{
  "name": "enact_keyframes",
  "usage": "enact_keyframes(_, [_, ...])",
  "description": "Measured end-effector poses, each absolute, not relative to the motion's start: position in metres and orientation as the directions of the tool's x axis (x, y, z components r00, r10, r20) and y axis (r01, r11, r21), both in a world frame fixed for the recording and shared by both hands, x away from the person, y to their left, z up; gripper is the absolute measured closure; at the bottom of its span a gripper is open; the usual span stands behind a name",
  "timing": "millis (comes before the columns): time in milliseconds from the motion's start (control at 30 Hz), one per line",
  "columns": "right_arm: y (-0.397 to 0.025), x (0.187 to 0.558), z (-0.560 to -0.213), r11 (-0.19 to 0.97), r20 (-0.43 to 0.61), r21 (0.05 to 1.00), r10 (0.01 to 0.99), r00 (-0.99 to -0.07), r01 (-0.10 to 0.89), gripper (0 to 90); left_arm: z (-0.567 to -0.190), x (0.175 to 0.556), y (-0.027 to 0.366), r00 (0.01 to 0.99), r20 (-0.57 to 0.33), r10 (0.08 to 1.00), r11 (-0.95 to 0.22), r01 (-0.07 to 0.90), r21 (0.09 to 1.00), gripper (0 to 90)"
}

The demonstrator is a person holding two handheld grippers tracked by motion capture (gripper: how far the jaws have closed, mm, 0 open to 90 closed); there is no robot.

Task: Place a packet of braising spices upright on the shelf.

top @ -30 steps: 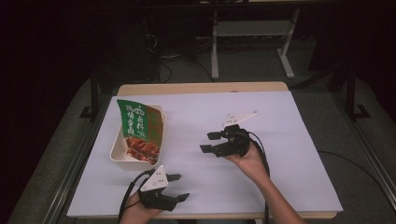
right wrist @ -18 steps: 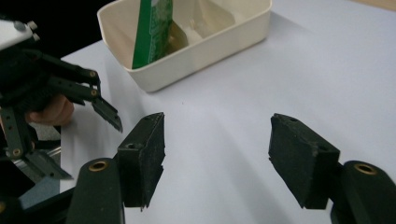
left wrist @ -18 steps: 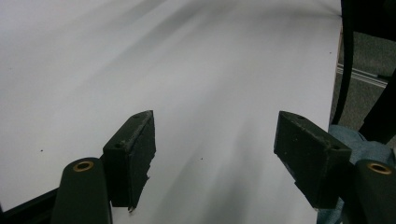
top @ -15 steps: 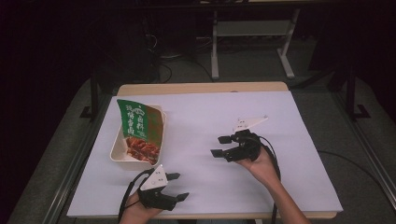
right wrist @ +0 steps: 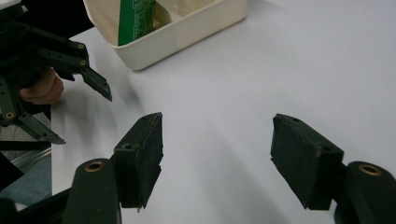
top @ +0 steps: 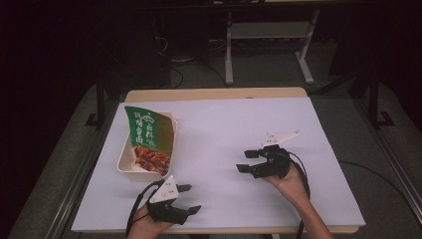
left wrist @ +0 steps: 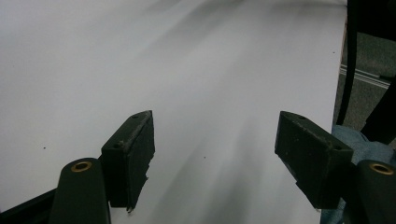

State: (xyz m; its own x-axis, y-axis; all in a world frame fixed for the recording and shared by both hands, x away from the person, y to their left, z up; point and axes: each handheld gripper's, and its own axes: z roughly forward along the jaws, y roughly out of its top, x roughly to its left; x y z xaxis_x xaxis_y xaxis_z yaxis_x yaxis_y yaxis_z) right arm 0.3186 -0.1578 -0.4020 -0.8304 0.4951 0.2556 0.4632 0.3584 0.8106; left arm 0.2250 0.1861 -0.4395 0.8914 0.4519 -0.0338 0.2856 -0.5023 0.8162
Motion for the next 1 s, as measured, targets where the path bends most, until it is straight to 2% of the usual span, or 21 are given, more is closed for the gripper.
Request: enact_keyframes(1000, [-0.207,0.286,-0.433,0.343,0.259,0.786,0.572,-0.778,0.514,31.5,-0.44,0.225,0.187,0.89,-0.036,0.454,-0.501,0.289,0.816,27.7])
